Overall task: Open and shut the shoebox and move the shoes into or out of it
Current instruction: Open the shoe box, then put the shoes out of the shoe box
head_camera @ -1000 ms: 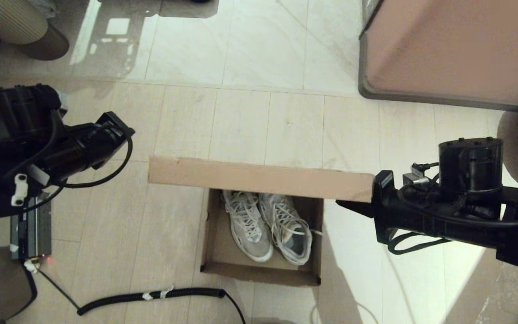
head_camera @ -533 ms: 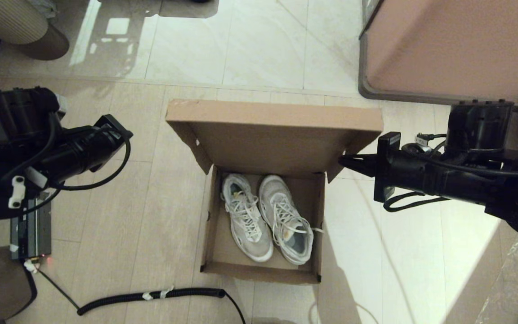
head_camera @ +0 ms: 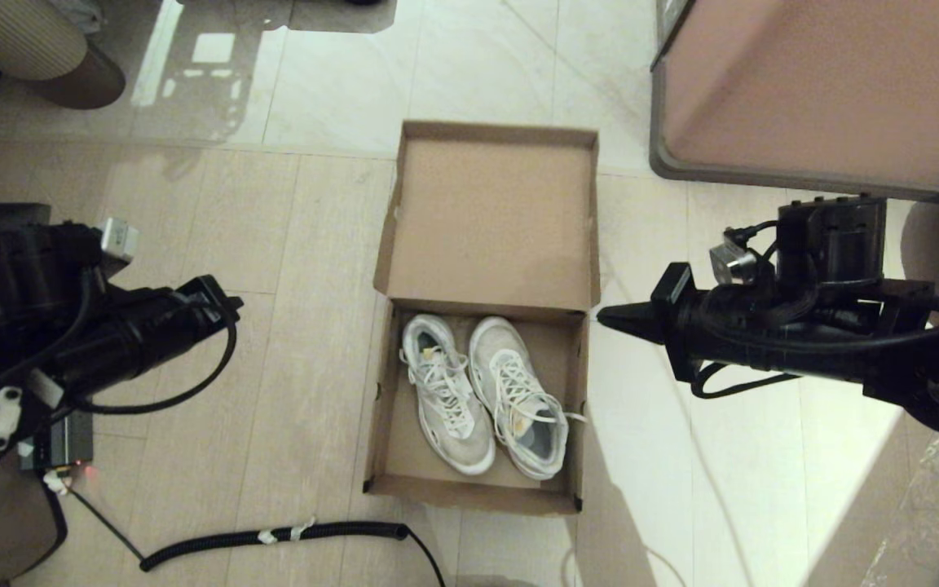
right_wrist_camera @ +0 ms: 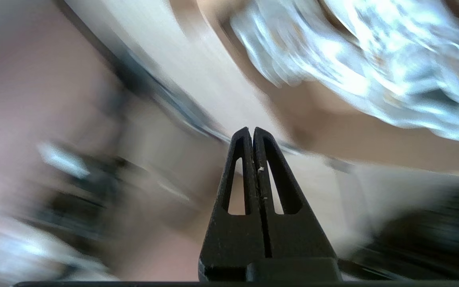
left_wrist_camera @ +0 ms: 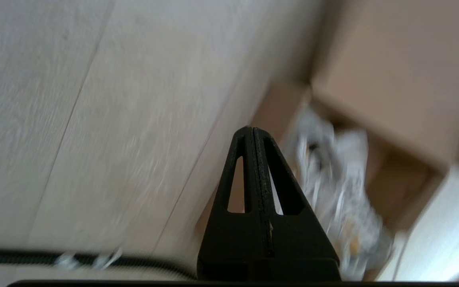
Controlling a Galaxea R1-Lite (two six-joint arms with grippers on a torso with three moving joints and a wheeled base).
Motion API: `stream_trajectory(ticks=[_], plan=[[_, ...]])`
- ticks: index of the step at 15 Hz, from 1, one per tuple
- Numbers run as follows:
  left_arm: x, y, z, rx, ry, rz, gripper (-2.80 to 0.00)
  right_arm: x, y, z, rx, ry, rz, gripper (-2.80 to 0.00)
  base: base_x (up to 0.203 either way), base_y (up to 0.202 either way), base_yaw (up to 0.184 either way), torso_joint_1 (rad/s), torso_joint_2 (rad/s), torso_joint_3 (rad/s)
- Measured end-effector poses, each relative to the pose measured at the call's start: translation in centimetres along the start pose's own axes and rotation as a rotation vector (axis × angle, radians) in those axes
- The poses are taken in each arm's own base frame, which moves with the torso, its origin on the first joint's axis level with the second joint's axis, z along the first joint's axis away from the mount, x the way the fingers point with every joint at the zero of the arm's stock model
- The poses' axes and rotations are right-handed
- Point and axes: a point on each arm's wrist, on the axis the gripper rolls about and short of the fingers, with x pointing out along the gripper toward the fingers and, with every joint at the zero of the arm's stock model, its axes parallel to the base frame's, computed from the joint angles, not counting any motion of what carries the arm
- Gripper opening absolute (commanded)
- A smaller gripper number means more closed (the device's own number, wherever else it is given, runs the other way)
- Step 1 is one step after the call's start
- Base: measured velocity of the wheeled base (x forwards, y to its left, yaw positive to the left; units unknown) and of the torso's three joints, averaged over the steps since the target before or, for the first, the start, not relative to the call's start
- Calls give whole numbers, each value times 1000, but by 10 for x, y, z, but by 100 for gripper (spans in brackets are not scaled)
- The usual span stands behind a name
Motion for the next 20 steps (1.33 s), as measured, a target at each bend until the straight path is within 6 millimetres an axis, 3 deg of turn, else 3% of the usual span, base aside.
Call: stream_trajectory(ticks=[3,6,9,12,13,16,20], plan=[[-40,4,-17,108,42,-49,-280,6,8,-49,-340,129,-171,-280,0,0,0,0,0,0],[-81,10,-32,134,40,-60,-280,23,0,-79,-525,252,-393,-280,0,0,0,0,0,0],[-109,14,-44,137,27,-64,-280,56,-1,-90,-565,284,-435,-280,0,0,0,0,0,0],[-126,16,-50,139,10,-69,-280,101,10,-95,-602,241,-420,-280,0,0,0,0,0,0],[-129,16,-52,139,7,-70,-280,115,13,-95,-612,222,-413,0,0,0,0,0,0,0],[-133,17,-55,139,5,-71,-280,153,18,-96,-650,154,-413,0,0,0,0,0,0,0],[-132,17,-55,137,10,-72,-280,189,12,-99,-745,83,-456,0,0,0,0,0,0,0]])
